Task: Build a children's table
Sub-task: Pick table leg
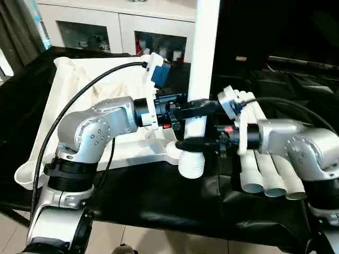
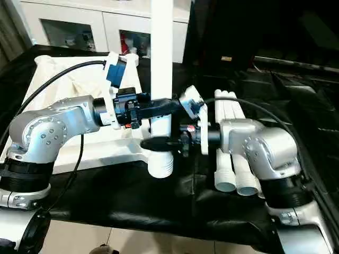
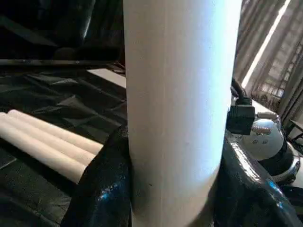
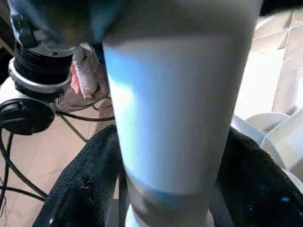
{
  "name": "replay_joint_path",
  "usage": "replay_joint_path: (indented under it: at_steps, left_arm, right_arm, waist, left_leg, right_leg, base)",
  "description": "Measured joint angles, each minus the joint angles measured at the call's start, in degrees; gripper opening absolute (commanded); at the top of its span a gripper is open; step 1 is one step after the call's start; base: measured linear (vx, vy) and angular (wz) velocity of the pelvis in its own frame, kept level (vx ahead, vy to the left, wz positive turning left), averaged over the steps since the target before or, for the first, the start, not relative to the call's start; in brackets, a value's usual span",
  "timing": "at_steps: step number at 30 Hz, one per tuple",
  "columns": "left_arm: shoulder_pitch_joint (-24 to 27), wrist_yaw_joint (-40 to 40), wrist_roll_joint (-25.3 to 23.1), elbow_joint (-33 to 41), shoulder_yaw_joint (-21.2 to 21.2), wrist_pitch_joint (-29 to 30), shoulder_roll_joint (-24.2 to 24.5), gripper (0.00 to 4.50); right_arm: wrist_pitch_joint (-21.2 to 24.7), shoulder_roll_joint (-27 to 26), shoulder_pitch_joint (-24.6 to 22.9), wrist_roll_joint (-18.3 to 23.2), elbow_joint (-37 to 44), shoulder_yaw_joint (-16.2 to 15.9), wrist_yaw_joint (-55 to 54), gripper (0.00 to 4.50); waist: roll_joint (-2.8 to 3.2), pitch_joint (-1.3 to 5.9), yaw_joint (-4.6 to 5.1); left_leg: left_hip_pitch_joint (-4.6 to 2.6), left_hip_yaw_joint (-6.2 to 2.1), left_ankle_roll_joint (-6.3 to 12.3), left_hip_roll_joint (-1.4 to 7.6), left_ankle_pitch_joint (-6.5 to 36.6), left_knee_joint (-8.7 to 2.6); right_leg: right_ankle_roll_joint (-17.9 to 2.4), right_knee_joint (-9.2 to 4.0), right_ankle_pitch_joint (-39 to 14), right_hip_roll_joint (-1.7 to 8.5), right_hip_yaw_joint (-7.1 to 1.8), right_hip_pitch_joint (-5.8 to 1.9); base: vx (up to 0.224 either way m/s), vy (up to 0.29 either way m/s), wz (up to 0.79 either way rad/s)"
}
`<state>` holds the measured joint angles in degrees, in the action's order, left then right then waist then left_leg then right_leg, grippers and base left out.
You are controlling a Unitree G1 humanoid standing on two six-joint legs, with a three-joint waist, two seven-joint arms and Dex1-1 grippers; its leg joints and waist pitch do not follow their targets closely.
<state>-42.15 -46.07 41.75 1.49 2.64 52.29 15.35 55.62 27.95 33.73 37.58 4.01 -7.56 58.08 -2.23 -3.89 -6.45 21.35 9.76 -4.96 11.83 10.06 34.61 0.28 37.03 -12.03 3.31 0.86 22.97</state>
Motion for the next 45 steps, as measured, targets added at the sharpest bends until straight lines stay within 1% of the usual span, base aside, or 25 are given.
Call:
replay_joint_path:
  at_steps: [16, 17, 18, 20, 22, 23, 24, 27, 29, 32, 39, 41, 42, 43, 45]
  left_arm:
    - [0.0, 0.0, 0.0, -0.2, 0.1, 0.0, 0.1, 1.88]
    - [0.0, 0.0, 0.0, -0.3, 0.1, 0.0, 0.1, 1.88]
    - [0.0, 0.0, 0.0, -0.3, 0.1, 0.0, 0.1, 1.88]
    - [0.0, 0.0, 0.0, -0.3, 0.1, 0.0, 0.1, 1.88]
    - [0.0, 0.0, 0.0, -0.5, 0.1, 0.0, 0.0, 1.88]
    - [0.0, 0.1, 0.0, -0.6, 0.1, 0.0, -0.1, 1.88]
    - [0.0, 0.1, 0.0, -0.6, 0.1, 0.0, -0.1, 1.88]
    - [0.0, 0.1, 0.0, -0.7, 0.1, 0.0, -0.3, 1.88]
    - [0.0, 0.1, 0.0, -0.7, 0.1, 0.0, -0.3, 1.88]
    - [0.0, 0.1, 0.0, -0.7, 0.1, 0.0, -0.3, 1.88]
    - [0.0, 0.2, 0.0, -0.8, 0.1, 0.0, -0.4, 1.88]
    - [0.0, 0.2, 0.0, -0.8, 0.0, 0.0, -0.4, 1.88]
    - [0.0, 0.2, 0.0, -0.8, 0.1, 0.0, -0.3, 1.88]
    - [0.0, 0.1, -0.1, -0.8, 0.1, 0.0, -0.3, 1.88]
    - [0.0, 0.1, -0.3, -0.8, 0.0, 0.0, -0.3, 1.88]
  right_arm:
    - [-1.2, 0.4, -0.2, -1.2, 0.2, -1.2, 0.0, 3.03]
    - [-1.2, 0.4, -0.2, -1.2, 0.2, -1.2, 0.0, 2.84]
    - [-1.2, 0.4, -0.2, -1.2, 0.2, -1.2, 0.0, 2.84]
    - [-1.2, 0.4, -0.3, -1.2, 0.2, -1.3, 0.0, 2.66]
    - [-1.2, 0.4, -0.3, -1.2, 0.2, -1.3, 0.0, 2.63]
    - [-1.2, 0.4, -0.4, -1.2, 0.2, -1.3, 0.0, 2.4]
    - [-1.2, 0.4, -0.4, -1.2, 0.2, -1.3, 0.0, 2.29]
    - [-1.3, 0.5, -0.4, -1.4, 0.2, -1.3, 0.0, 2.2]
    - [-1.3, 0.5, -0.4, -1.4, 0.2, -1.3, 0.0, 1.93]
    - [-1.3, 0.5, -0.4, -1.5, 0.2, -1.3, 0.0, 1.89]
    - [-1.4, 0.5, -0.5, -1.5, 0.2, -1.3, 0.0, 1.88]
    - [-2.1, 0.4, -0.6, -1.8, 0.2, -1.3, -0.1, 1.88]
    - [-2.4, 0.2, -0.8, -2.0, 0.1, -1.3, -0.2, 2.44]
    - [-2.5, 0.0, -0.8, -2.1, 0.0, -1.3, -0.2, 2.57]
    - [-2.7, -0.2, -0.8, -2.2, 0.0, -1.2, -0.3, 2.64]
  waist:
    - [0.0, 0.0, 0.0]
    - [0.0, 0.0, 0.0]
    - [0.0, 0.0, 0.0]
    - [0.0, 0.0, 0.0]
    - [0.0, 0.0, 0.0]
    - [0.0, 0.0, 0.0]
    - [0.0, 0.0, 0.0]
    - [0.0, 0.0, 0.0]
    - [0.0, 0.0, 0.0]
    - [0.0, 0.0, 0.0]
    - [0.0, 0.0, 0.0]
    - [0.01, 0.01, 0.0]
    - [0.02, 0.01, 0.01]
    - [0.02, 0.01, 0.0]
    - [0.02, 0.01, 0.01]
  left_leg:
    - [-0.01, -0.01, 0.0, 0.0, 0.0, 0.02]
    - [-0.01, 0.0, 0.0, 0.0, 0.0, 0.02]
    - [-0.01, 0.0, 0.0, 0.0, 0.0, 0.02]
    - [-0.01, 0.0, 0.0, 0.0, 0.0, 0.02]
    - [-0.01, 0.0, 0.0, 0.0, 0.0, 0.02]
    - [-0.01, 0.0, 0.0, 0.0, 0.0, 0.02]
    - [-0.01, -0.01, 0.0, 0.0, 0.0, 0.02]
    - [-0.01, 0.0, 0.0, 0.0, 0.0, 0.03]
    - [-0.01, -0.01, 0.0, 0.0, 0.0, 0.03]
    - [-0.01, -0.01, 0.0, 0.0, 0.0, 0.03]
    - [-0.01, -0.01, 0.0, 0.0, 0.0, 0.03]
    - [-0.01, -0.01, 0.0, 0.0, 0.0, 0.03]
    - [-0.01, -0.01, 0.0, 0.0, 0.0, 0.03]
    - [-0.01, -0.01, 0.0, 0.0, 0.0, 0.03]
    - [-0.01, -0.01, 0.0, 0.0, 0.0, 0.03]
  right_leg:
    - [0.0, 0.01, 0.0, 0.0, 0.0, -0.01]
    - [0.0, 0.01, 0.0, 0.0, 0.0, -0.01]
    - [0.0, 0.01, 0.0, 0.0, 0.0, -0.01]
    - [0.0, 0.01, 0.0, 0.0, 0.0, -0.01]
    - [0.0, 0.01, 0.0, 0.0, 0.0, -0.01]
    - [0.0, 0.01, 0.0, 0.0, 0.0, -0.01]
    - [0.0, 0.01, 0.0, 0.0, 0.0, -0.01]
    - [0.0, 0.01, 0.0, 0.0, 0.0, -0.01]
    - [0.0, 0.01, 0.0, 0.0, 0.0, -0.01]
    - [0.0, 0.01, 0.0, 0.0, 0.0, -0.01]
    - [0.0, 0.01, 0.0, 0.0, 0.0, -0.01]
    - [0.0, 0.01, 0.0, 0.0, 0.0, -0.01]
    - [0.0, 0.01, 0.0, 0.0, 0.0, -0.01]
    - [0.0, 0.01, 0.0, 0.0, 0.0, -0.01]
    - [0.0, 0.01, 0.0, 0.0, 0.0, -0.01]
  base:
    - [0.0, 0.0, 0.0]
    - [0.0, 0.0, 0.0]
    - [0.0, 0.0, 0.0]
    - [0.0, 0.0, 0.0]
    - [0.0, 0.0, 0.0]
    - [0.0, 0.0, 0.0]
    - [0.0, 0.0, 0.0]
    - [0.0, 0.0, 0.0]
    - [0.0, 0.0, 0.0]
    - [0.0, 0.0, 0.0]
    - [0.0, 0.0, 0.0]
    - [0.0, 0.0, 0.0]
    - [0.0, 0.0, 0.0]
    - [0.0, 0.0, 0.0]
    - [0.0, 0.0, 0.0]
